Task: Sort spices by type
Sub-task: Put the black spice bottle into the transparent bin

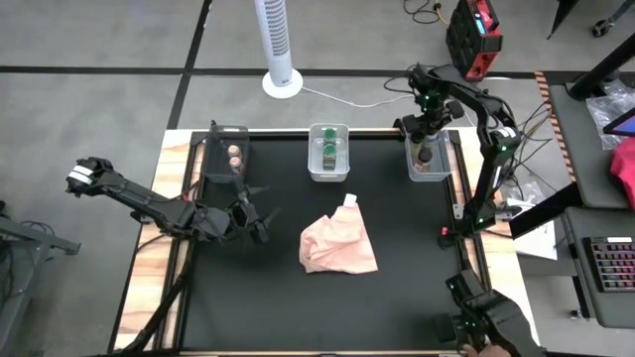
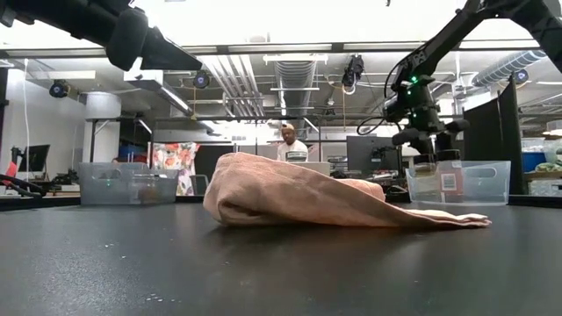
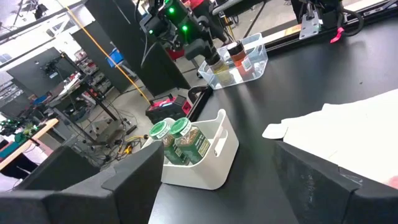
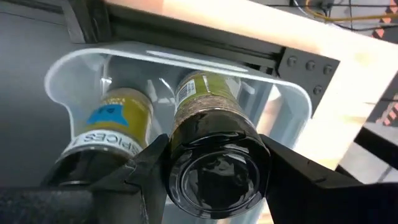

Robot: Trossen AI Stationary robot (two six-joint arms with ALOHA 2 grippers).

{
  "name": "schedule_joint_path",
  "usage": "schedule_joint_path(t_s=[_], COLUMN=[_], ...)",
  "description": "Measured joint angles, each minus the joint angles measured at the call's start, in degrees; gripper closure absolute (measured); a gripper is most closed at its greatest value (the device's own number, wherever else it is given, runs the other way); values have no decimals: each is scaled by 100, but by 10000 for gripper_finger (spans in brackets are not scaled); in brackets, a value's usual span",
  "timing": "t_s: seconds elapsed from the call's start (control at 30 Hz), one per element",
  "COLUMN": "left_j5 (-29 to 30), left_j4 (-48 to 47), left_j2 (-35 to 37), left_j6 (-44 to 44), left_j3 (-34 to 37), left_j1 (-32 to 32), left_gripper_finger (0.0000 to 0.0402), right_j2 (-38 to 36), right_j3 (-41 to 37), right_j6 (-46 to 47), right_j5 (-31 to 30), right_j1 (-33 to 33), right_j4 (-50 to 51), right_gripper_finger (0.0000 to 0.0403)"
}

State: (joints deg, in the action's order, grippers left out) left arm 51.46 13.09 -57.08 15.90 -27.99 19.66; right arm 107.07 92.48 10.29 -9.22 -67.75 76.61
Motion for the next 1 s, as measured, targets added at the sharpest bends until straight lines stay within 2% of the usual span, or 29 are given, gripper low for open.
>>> schedule_joint_path(t_s=[0.17, 0.4, 0.67, 1.0], left_j5=[0, 0, 0, 0], left_j4=[2, 6, 15, 15], left_j2=[0, 0, 0, 0], left_j6=[-10, -18, -37, -37], left_j3=[0, 0, 0, 0], left_j1=[0, 0, 0, 0], left_gripper_finger=[118, 118, 118, 118], right_j2=[-1, -28, 2, -26], right_j3=[-164, -264, -257, -158], right_j6=[-242, -389, -366, -95], right_j5=[221, 112, 294, 264], right_j1=[-1, 26, 24, 24], right_j4=[-285, -387, -389, -361], right_gripper_finger=[206, 206, 157, 164])
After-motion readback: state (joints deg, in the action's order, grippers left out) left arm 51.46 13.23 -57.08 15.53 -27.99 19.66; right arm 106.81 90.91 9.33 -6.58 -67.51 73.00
